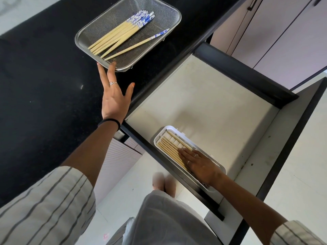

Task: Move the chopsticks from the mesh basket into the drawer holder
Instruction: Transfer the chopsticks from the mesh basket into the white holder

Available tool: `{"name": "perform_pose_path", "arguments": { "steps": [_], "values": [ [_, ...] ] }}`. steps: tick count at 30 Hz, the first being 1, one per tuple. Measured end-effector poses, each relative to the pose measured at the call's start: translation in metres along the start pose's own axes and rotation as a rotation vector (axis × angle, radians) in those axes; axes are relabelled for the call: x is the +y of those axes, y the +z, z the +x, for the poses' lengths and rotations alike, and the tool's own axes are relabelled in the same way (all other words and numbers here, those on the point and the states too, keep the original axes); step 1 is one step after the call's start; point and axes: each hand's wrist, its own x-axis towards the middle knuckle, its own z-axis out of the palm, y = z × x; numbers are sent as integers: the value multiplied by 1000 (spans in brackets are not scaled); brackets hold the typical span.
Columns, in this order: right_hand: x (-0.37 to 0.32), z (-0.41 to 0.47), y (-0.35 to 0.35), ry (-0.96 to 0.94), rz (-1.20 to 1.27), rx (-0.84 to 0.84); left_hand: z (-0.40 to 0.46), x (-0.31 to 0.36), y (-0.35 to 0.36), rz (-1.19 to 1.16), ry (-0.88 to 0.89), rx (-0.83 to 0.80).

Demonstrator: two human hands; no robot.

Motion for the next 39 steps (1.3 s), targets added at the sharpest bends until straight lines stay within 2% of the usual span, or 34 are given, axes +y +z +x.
{"name": "perform_pose_path", "arguments": {
  "steps": [5, 12, 28, 32, 34, 35, 39],
  "values": [
    [-2, -3, -1, 15, 73, 40, 0, 1, 0, -3, 2, 0],
    [-11, 1, -4, 160, 184, 50, -1, 2, -1, -13, 2, -8],
    [-1, -3, -4, 132, 388, 40, -1, 0, -1, -15, 12, 1],
    [1, -2, -7, 153, 576, 55, -1, 0, -2, -15, 11, -1],
    [6, -3, -8, 166, 556, 103, -1, 1, -3, -16, 10, 1],
    [8, -3, -8, 133, 458, 121, -1, 1, -3, -16, 10, 1],
    [8, -4, -7, 120, 437, 118, -1, 1, -2, -24, 18, -5]
  ]
}}
